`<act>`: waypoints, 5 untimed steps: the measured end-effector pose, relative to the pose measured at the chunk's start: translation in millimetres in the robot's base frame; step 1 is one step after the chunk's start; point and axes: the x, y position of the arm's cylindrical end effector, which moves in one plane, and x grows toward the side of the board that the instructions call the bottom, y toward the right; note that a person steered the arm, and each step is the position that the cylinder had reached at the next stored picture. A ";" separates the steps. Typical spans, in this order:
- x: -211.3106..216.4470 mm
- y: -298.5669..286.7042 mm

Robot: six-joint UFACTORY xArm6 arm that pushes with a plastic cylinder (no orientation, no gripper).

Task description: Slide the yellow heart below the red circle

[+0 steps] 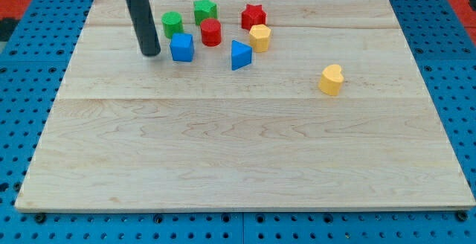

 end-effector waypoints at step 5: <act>70.4 341.0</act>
